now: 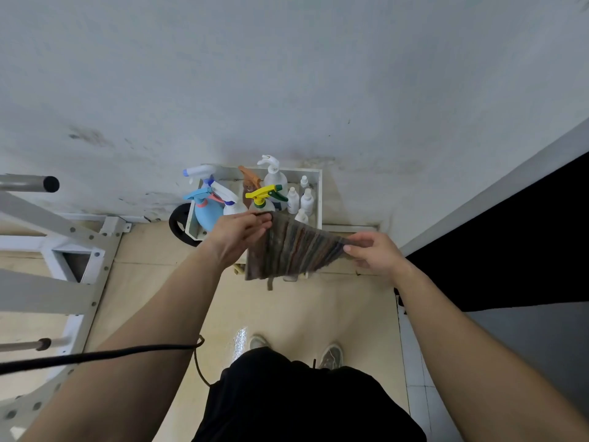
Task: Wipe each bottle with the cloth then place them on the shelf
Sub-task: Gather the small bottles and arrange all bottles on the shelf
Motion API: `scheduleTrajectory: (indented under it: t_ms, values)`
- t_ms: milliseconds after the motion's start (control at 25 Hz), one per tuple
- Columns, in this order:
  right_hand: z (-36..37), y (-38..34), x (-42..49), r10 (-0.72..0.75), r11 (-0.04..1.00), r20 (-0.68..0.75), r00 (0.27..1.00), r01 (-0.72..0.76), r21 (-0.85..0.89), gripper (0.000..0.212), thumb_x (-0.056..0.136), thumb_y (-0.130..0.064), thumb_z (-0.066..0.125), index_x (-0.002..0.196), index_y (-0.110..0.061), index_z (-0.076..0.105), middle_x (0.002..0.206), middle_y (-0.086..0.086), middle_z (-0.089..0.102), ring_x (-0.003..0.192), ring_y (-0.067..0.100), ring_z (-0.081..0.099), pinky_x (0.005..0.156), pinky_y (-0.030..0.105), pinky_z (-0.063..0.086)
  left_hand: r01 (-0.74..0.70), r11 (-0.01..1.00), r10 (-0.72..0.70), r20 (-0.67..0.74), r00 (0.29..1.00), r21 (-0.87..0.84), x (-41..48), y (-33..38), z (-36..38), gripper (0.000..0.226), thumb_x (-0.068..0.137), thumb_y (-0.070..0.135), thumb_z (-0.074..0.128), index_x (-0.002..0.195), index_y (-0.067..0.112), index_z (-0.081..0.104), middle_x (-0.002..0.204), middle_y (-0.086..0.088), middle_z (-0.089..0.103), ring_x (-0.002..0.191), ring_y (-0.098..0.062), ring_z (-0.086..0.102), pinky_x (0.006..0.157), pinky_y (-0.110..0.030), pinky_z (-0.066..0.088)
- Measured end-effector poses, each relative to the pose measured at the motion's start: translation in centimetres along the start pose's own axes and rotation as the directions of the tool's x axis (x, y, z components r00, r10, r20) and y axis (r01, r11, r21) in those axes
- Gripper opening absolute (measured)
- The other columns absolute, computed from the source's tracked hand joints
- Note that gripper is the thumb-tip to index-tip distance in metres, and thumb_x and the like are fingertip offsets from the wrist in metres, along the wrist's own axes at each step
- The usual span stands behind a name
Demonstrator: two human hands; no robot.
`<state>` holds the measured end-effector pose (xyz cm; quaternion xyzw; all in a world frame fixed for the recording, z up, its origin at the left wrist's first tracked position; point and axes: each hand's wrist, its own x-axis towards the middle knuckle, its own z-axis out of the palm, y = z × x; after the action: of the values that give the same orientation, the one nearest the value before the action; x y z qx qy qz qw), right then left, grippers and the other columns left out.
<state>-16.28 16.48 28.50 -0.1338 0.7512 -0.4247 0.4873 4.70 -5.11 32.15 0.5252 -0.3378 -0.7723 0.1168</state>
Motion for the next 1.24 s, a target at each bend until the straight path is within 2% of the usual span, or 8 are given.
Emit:
scheduleTrajectory:
  t_ms: [80,240,520,760,840,1000,1120,1240]
  values:
    - [0.2,0.3,-0.2,0.051,0.986,-0.045,0.998,-0.043,0.164,0.023,0.088,-0.007,0.075,0.110,-0.005,0.068,0.105,0.013,0.073,0.087,0.021,0.069,0.070,0.027,0.057,-0.082,0.970,0.104,-0.087,0.991,0.230,-0.5,-0.7,0.3,0.023,0.099,0.011,0.059,0.119,0.004,0.068,0.098,-0.011,0.075,0.090,-0.021,0.072,0.073,-0.028,0.061]
    - [3.4,-0.5,-1.2,0.042,0.963,-0.068,0.997,-0.023,0.269,0.023,0.083,-0.008,0.080,0.103,-0.005,0.069,0.092,0.010,0.075,0.075,0.020,0.072,0.068,0.031,0.057,-0.261,0.578,0.479,-0.063,0.875,0.774,-1.2,-3.4,2.2,0.022,0.095,0.030,0.067,0.105,0.015,0.078,0.091,0.001,0.074,0.073,-0.005,0.059,0.061,-0.019,0.047]
    - [8.3,-2.0,-3.1,-0.110,0.940,-0.137,0.985,0.148,0.308,0.013,0.093,-0.008,0.070,0.094,-0.020,0.072,0.087,0.000,0.076,0.078,0.013,0.072,0.074,0.028,0.057,-0.415,0.667,0.436,0.127,0.891,0.618,-3.0,-6.5,5.8,0.017,0.091,0.034,0.064,0.082,0.031,0.078,0.072,0.000,0.072,0.067,-0.014,0.062,0.074,-0.042,0.057]
    - [8.3,-2.2,-4.4,-0.078,0.843,0.046,0.996,0.041,0.536,0.032,0.099,-0.002,0.046,0.112,-0.015,0.072,0.106,0.005,0.076,0.098,0.017,0.072,0.088,0.031,0.058,-0.478,0.550,0.439,0.250,0.863,0.684,-3.8,-5.8,5.5,0.008,0.086,0.027,0.070,0.093,0.030,0.074,0.085,0.000,0.071,0.077,-0.013,0.069,0.070,-0.037,0.060]
    - [7.8,-2.2,-4.4,-0.075,0.874,0.078,0.994,0.028,0.485,0.038,0.095,-0.003,0.043,0.109,-0.018,0.075,0.106,0.003,0.074,0.097,0.018,0.067,0.088,0.032,0.055,-0.501,0.497,0.468,0.267,0.842,0.708,-3.4,-5.7,5.2,0.009,0.089,0.023,0.071,0.097,0.025,0.075,0.084,-0.002,0.071,0.069,-0.006,0.065,0.063,-0.031,0.057]
    - [6.1,-2.4,-3.5,-0.137,0.970,-0.182,0.974,0.169,0.174,0.040,0.088,0.001,0.054,0.115,-0.026,0.066,0.104,-0.007,0.058,0.094,0.015,0.059,0.074,0.021,0.046,-0.476,0.535,0.452,0.239,0.859,0.698,-2.8,-5.5,5.2,0.016,0.093,0.017,0.068,0.105,0.015,0.078,0.086,-0.001,0.073,0.066,0.002,0.058,0.063,-0.010,0.044]
    - [4.7,-2.2,-2.4,-0.174,0.982,-0.001,0.985,0.173,0.070,0.066,0.085,0.010,0.054,0.134,-0.034,0.054,0.117,-0.012,0.052,0.102,0.008,0.059,0.068,0.010,0.045,-0.491,0.586,0.384,0.313,0.869,0.644,-2.9,-5.2,5.0,0.016,0.091,0.012,0.071,0.105,0.010,0.078,0.094,-0.006,0.075,0.079,-0.006,0.062,0.072,-0.017,0.050]
    - [4.1,-1.4,-1.1,-0.183,0.983,0.088,0.979,0.184,-0.006,0.040,0.087,0.009,0.062,0.107,-0.026,0.067,0.105,0.000,0.066,0.095,0.012,0.065,0.070,0.014,0.046,-0.475,0.654,0.345,0.327,0.880,0.588,-3.1,-4.9,4.7,0.010,0.091,0.007,0.070,0.100,0.008,0.075,0.085,-0.003,0.071,0.072,-0.004,0.061,0.068,-0.017,0.052]
